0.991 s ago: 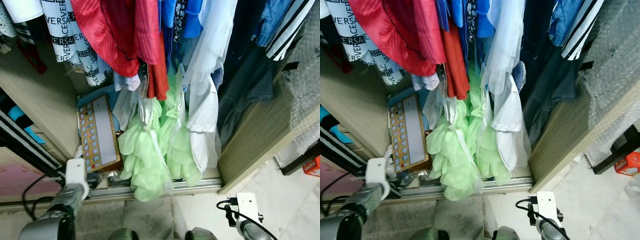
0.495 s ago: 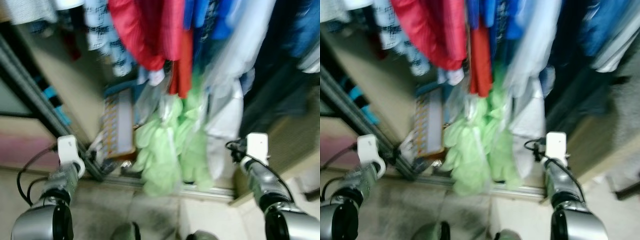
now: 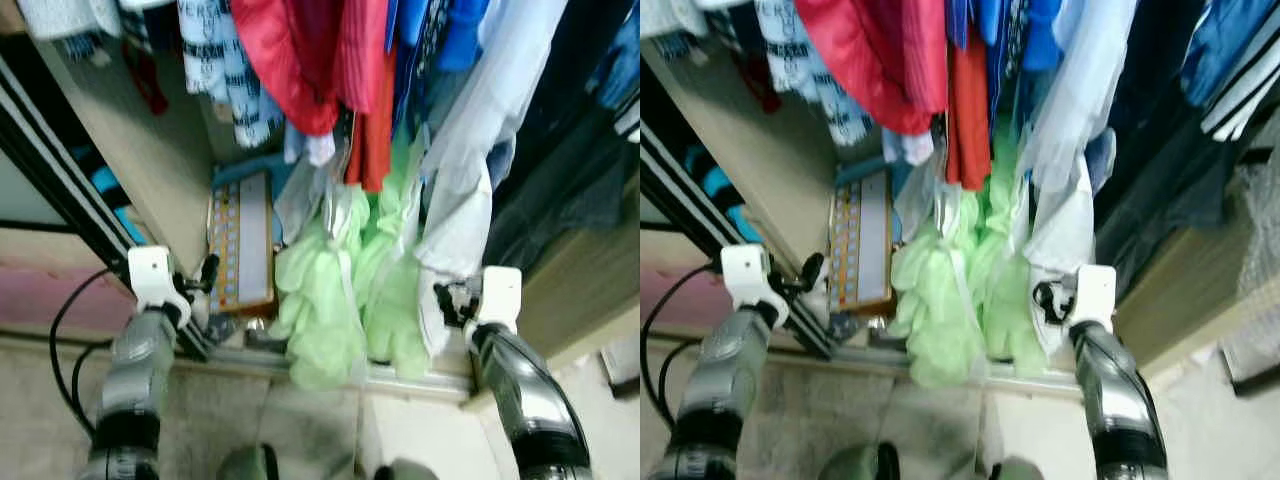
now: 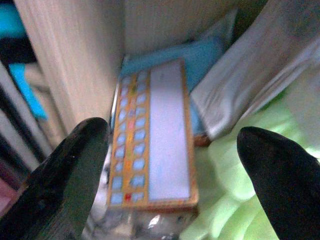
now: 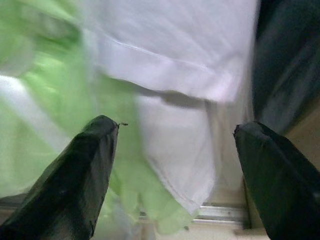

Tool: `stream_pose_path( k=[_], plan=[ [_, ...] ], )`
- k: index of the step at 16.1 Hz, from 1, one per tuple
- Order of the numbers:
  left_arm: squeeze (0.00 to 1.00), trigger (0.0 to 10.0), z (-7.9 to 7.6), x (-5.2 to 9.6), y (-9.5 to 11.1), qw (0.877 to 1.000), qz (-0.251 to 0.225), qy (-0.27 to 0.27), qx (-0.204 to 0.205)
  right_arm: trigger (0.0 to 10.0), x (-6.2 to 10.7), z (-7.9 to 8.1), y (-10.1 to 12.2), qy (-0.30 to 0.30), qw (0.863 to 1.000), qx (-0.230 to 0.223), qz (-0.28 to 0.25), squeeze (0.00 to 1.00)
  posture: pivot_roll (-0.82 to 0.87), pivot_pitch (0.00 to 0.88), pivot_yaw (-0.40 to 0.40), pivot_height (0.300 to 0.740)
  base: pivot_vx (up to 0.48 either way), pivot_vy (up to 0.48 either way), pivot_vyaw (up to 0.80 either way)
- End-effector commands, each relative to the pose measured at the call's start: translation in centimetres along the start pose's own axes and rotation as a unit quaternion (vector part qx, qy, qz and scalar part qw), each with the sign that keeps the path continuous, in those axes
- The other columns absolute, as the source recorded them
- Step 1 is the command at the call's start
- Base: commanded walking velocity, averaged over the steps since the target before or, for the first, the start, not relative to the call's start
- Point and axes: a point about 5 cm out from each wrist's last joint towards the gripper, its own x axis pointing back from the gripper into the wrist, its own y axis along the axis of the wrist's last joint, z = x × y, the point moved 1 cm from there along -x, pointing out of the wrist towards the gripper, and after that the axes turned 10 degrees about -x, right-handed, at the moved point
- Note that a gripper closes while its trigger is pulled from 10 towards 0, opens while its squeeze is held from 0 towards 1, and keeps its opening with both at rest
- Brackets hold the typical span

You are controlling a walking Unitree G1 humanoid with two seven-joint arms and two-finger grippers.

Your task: Clean up the room

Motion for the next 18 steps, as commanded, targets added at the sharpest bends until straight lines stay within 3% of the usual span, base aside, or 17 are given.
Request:
stream_pose_path(
  k=[1,4,7,10,13,18],
  plan=[
    [0.0,10.0,-0.5,0.5,1.9,0.999,-0.04,0.0,-0.012,10.0,1.1,1.6,1.0,0.033,0.999,0.023,-0.018,0.0,-0.09,0.042,0.024,0.74,0.0,0.0,0.0],
    [0.0,10.0,-2.3,2.3,3.9,0.997,-0.076,0.001,-0.011,10.0,4.5,3.6,2.8,0.076,0.987,0.094,-0.106,0.0,-0.08,0.02,0.013,0.74,0.0,0.0,0.0],
    [0.0,10.0,-1.8,3.4,5.5,0.993,-0.106,0.038,-0.023,10.0,5.4,3.9,5.6,0.056,0.97,0.136,-0.195,0.0,-0.06,0.0,0.006,0.74,0.0,0.0,0.0],
    [0.0,10.0,-1.9,4.0,5.4,0.993,-0.104,0.05,-0.033,10.0,5.5,4.0,6.5,0.047,0.967,0.131,-0.215,0.0,-0.06,0.0,0.007,0.74,0.0,0.0,0.0],
    [0.0,10.0,-3.2,3.3,5.8,0.993,-0.111,0.038,-0.026,10.0,5.0,3.7,6.8,0.028,0.966,0.12,-0.226,0.0,-0.08,0.0,0.004,0.74,0.0,0.0,0.0],
    [0.0,10.0,-3.4,3.0,5.8,0.993,-0.108,0.032,-0.026,10.0,5.1,3.4,6.2,0.016,0.969,0.113,-0.221,0.0,-0.08,0.0,0.007,0.74,0.0,0.0,0.0]
  ],
)
